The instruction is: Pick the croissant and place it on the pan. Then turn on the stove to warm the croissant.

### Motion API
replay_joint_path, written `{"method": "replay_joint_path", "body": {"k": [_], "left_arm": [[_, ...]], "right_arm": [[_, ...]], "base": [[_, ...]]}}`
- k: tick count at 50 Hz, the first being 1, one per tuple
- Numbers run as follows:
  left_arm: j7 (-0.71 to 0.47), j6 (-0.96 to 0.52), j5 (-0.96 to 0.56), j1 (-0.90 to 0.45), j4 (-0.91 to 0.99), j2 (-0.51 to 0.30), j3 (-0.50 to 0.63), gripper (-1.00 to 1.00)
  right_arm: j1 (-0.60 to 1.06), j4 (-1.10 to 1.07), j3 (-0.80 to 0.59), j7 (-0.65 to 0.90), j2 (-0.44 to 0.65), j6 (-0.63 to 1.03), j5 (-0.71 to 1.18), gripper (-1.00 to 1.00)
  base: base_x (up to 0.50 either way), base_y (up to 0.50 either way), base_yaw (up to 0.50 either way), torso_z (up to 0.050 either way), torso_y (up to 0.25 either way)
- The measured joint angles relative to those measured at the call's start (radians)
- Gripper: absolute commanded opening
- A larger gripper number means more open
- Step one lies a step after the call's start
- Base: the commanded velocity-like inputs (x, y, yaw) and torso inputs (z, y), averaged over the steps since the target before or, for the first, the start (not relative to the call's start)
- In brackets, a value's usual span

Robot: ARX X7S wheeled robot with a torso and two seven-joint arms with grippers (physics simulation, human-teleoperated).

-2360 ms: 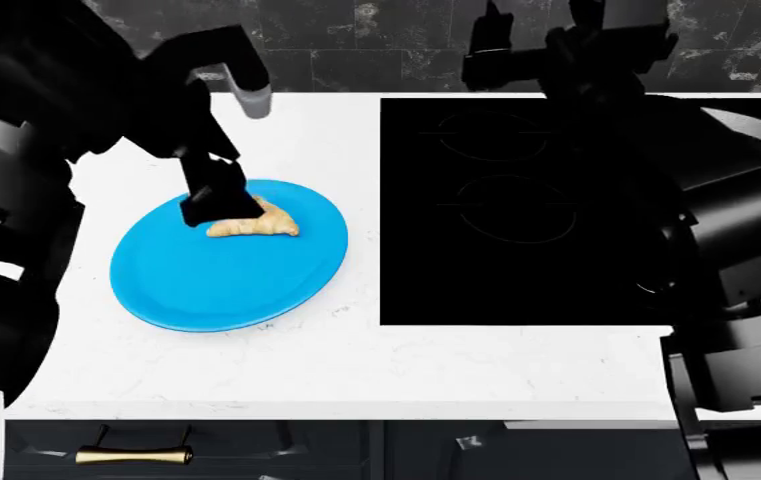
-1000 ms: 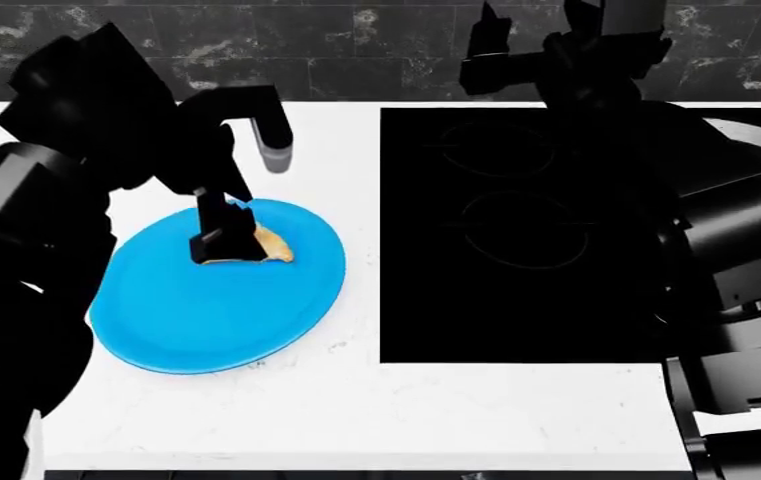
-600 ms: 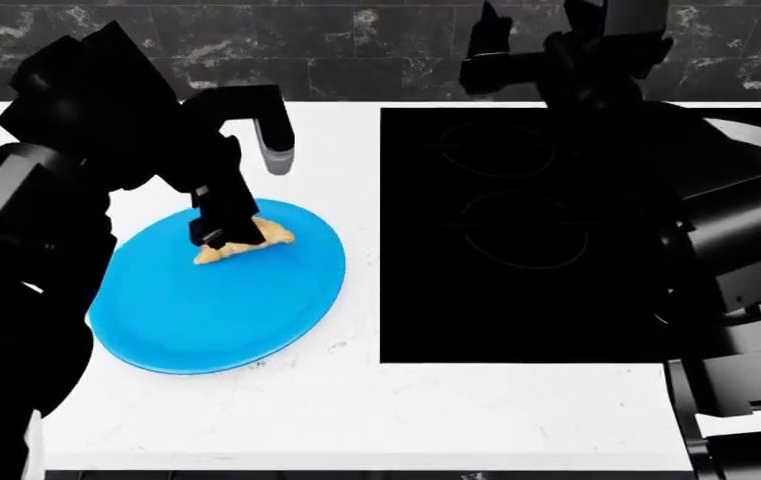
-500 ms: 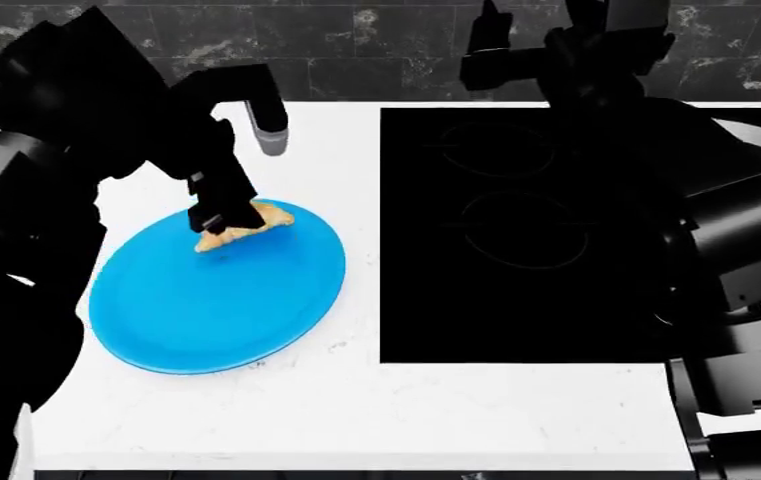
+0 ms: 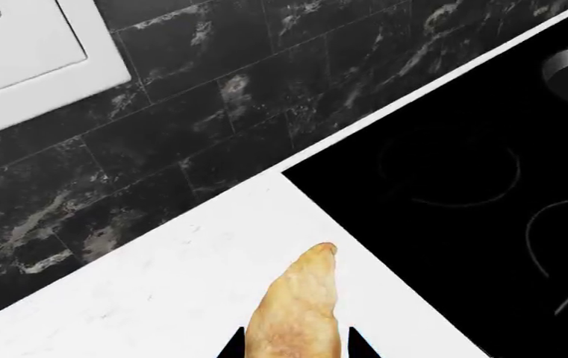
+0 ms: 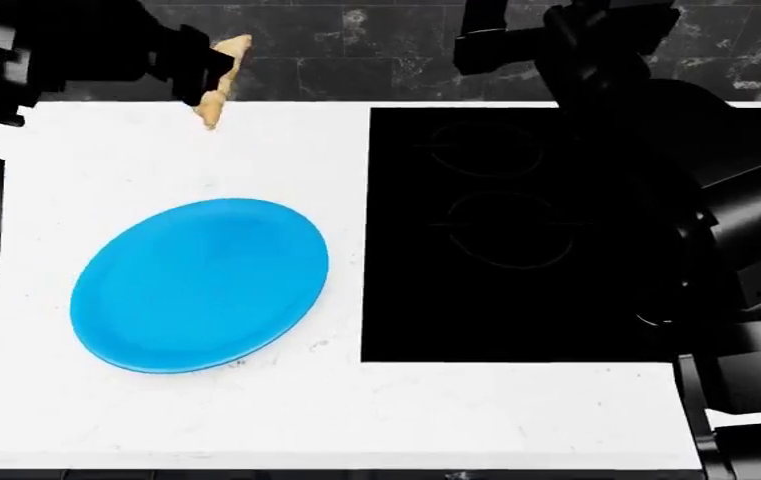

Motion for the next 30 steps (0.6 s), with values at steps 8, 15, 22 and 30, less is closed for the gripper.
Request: {"method": "replay_joint_path", "body": {"k": [8, 15, 22, 30], "left_arm": [[-0.059, -0.007, 0.007, 0.029, 0.000, 0.007, -0.095, -1.00], [-0.115, -0.013, 0.036, 0.048, 0.000, 0.028, -0.154, -1.00], [-0.158, -0.014, 0.056, 0.052, 0.000, 0.053, -0.219, -1.00], [-0.182, -0.006, 0.080, 0.049, 0.000, 0.076, -0.297, -1.00]], "right_arm": [[0.001, -0.014, 0.000, 0.002, 0.005, 0.011, 0.008, 1.00], [0.001, -0.018, 0.000, -0.002, 0.007, 0.010, 0.012, 1.00], [-0.004, -0.043, 0.006, 0.002, 0.016, 0.016, 0.023, 1.00], [-0.010, -0.078, 0.013, 0.013, 0.026, 0.027, 0.036, 1.00]], "base": [[-0.01, -0.29, 0.00, 0.000, 0.000], [-0.01, -0.30, 0.00, 0.000, 0.000], [-0.01, -0.31, 0.00, 0.000, 0.000], [-0.01, -0.40, 0.00, 0.000, 0.000]]}}
